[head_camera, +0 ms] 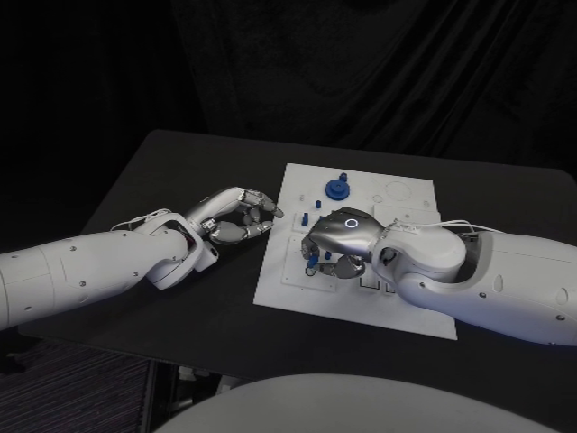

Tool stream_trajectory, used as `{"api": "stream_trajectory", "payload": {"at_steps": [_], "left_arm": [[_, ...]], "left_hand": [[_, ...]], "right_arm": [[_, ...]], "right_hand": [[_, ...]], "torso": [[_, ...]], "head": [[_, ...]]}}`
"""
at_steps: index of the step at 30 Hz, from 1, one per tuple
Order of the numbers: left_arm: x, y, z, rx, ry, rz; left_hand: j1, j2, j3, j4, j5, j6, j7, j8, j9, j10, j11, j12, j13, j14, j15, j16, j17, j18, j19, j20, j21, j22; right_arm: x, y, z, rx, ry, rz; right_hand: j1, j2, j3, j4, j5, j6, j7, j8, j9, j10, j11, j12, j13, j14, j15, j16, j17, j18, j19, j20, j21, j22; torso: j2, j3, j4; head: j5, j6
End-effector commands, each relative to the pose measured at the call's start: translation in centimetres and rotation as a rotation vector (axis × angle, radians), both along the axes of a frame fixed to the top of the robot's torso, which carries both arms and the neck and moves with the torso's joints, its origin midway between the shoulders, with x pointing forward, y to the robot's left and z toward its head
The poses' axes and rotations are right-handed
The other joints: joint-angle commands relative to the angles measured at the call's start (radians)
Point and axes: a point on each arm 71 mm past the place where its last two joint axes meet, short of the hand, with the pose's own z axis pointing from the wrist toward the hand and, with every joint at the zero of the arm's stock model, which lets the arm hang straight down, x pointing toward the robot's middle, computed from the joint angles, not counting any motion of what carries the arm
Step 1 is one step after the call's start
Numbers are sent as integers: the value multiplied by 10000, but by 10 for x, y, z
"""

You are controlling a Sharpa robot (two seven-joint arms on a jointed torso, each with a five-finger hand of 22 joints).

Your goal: Assemble the parts on the task board

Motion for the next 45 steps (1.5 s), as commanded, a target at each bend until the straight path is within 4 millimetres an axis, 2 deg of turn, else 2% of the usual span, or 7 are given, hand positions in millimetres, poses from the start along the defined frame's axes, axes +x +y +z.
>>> {"api": "stream_trajectory", "payload": {"at_steps": [1,6,18,24,28,38,45], "left_arm": [[-1,-2,-1,-71,99,-94],[0,-3,-1,-74,108,-107],[0,-3,-2,-50,167,-114],[0,-4,-4,-47,194,-128],[0,-4,-4,-42,214,-128],[0,-4,-6,-33,257,-134],[0,-4,-6,-29,276,-130]], "left_hand": [[59,7,14,-56,55,-36,45,-30,-14,14,73,63,-8,-48,15,-41,-8,115,-50,1,-46,752],[62,12,18,-59,58,-38,47,-30,-16,12,75,63,-11,-50,15,-42,-10,118,-64,1,-60,748],[67,16,23,-65,62,-42,50,-32,-19,10,77,63,-15,-52,16,-43,-11,117,-61,2,-49,750],[72,20,28,-72,66,-47,54,-33,-23,6,80,63,-19,-55,18,-45,-13,125,-93,2,-88,739],[76,21,31,-77,68,-49,55,-34,-26,3,82,62,-22,-60,19,-48,-14,129,-110,3,-106,733],[78,23,35,-82,71,-53,58,-35,-29,1,85,62,-25,-66,21,-52,-17,134,-130,4,-127,727],[78,23,35,-82,71,-53,58,-35,-29,1,85,62,-25,-66,21,-52,-17,134,-130,4,-127,727]], "right_arm": [[-1,0,-4,-325,82,-26],[-2,1,-6,-363,134,-26],[-7,0,-7,-388,261,-51],[-7,0,-7,-397,265,-57],[-8,0,-7,-392,285,-52],[-7,0,-9,-462,310,-136],[-7,1,-10,-492,324,-123]], "right_hand": [[-20,17,-18,-26,15,7,-20,-31,377,60,2,-56,-10,72,3,59,-6,-147,36,-13,34,1700],[-21,17,-18,-27,15,6,-19,-32,377,60,2,-58,-10,74,3,61,-1,-147,36,-13,34,1700],[-17,26,-13,-33,16,7,-19,-39,381,64,2,-64,-10,80,2,68,15,-144,32,-14,23,1696],[-7,30,-8,-49,16,6,-19,-50,385,68,0,-72,-9,70,1,52,-20,-140,24,-14,4,1690],[-7,30,-8,-49,16,6,-19,-50,385,68,0,-72,-9,70,1,52,-20,-140,24,-14,4,1690],[15,30,2,-91,16,-18,-6,-89,392,59,8,-104,-11,51,2,26,-75,-126,-2,-15,-54,1672],[-96,-10,50,-144,26,-518,195,-636,233,-195,161,-348,-30,-3,129,-33,-163,-109,-76,60,-174,1634]], "torso": [[1,-2,-4],[-1,1,26],[2,0,-6],[9,-4,20],[3,-2,-10],[-3,-6,8],[-6,-4,-9]], "head": [[-17,-1],[-51,-1],[-10,-1],[-37,-1],[15,-1],[-29,-1],[5,-1]]}}
